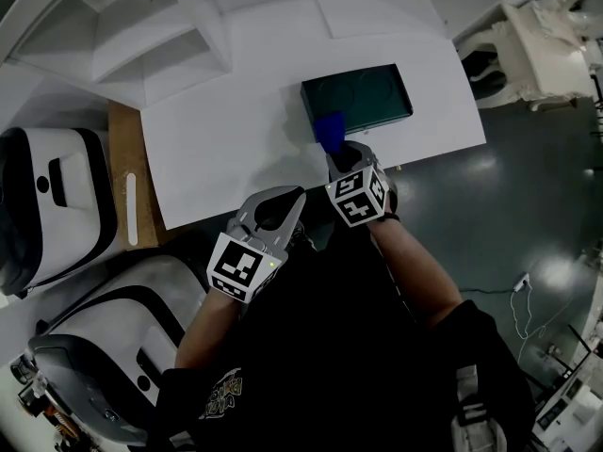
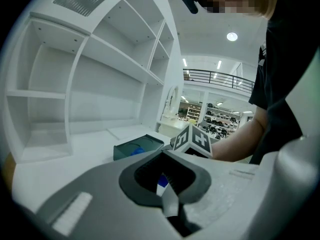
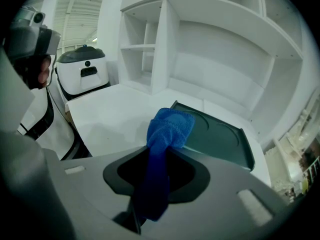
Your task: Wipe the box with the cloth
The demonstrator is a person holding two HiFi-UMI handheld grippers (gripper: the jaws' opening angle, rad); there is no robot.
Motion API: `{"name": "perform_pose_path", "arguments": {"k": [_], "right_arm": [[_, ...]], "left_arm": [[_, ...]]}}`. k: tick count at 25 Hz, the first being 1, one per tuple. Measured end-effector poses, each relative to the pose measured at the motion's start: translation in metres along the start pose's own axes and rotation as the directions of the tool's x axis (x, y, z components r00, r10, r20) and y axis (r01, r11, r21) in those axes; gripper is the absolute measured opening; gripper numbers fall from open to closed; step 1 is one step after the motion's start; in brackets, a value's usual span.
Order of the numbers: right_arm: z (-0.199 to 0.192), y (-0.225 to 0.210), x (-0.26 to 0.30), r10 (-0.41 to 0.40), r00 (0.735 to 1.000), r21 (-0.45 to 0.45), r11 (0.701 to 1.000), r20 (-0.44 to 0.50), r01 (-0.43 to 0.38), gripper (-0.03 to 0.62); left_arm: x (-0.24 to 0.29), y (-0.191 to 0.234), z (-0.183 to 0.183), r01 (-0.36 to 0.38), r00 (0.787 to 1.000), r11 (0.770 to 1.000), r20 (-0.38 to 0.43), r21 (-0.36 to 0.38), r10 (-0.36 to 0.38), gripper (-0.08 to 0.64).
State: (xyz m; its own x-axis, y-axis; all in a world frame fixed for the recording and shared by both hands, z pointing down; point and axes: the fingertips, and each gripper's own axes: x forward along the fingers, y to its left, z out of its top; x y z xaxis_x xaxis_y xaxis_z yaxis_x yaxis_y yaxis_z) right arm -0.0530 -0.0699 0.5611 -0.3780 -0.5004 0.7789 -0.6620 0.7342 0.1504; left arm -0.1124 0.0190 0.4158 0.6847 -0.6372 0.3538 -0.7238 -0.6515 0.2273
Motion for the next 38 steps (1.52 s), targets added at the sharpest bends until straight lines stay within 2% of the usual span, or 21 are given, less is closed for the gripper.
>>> {"name": "perform_pose_path", "arguments": {"k": [7, 15, 27, 38], "right_arm": [[-0.007, 0.025, -0.006, 0.015, 1.0, -0.005, 1.0, -0.004, -0.015, 0.127], [-0.018, 0.048, 0.0, 0.076, 0.996, -0.038, 0.996, -0.043, -0.077, 0.127], [-0.032, 0.024, 0.02, 0.14, 0.986, -0.036, 0.989, -0.091, -0.144, 0.126], [-0.05, -0.008, 0.022, 0.137, 0.984, 0.014, 0.991, -0.109, -0.136, 0.125]], "left_arm": [[-0.008, -0.007, -0.006, 0.036, 0.999, 0.999, -0.002, 0.012, -0.036, 0.002], [-0.009, -0.013, -0.01, 0.069, 0.998, 0.997, -0.011, 0.022, -0.069, 0.002], [0.019, -0.008, 0.0, 0.021, 1.0, 1.0, -0.015, 0.0, -0.021, 0.002], [0.044, -0.014, 0.007, 0.014, 1.0, 1.0, -0.016, -0.009, -0.014, 0.002]]}}
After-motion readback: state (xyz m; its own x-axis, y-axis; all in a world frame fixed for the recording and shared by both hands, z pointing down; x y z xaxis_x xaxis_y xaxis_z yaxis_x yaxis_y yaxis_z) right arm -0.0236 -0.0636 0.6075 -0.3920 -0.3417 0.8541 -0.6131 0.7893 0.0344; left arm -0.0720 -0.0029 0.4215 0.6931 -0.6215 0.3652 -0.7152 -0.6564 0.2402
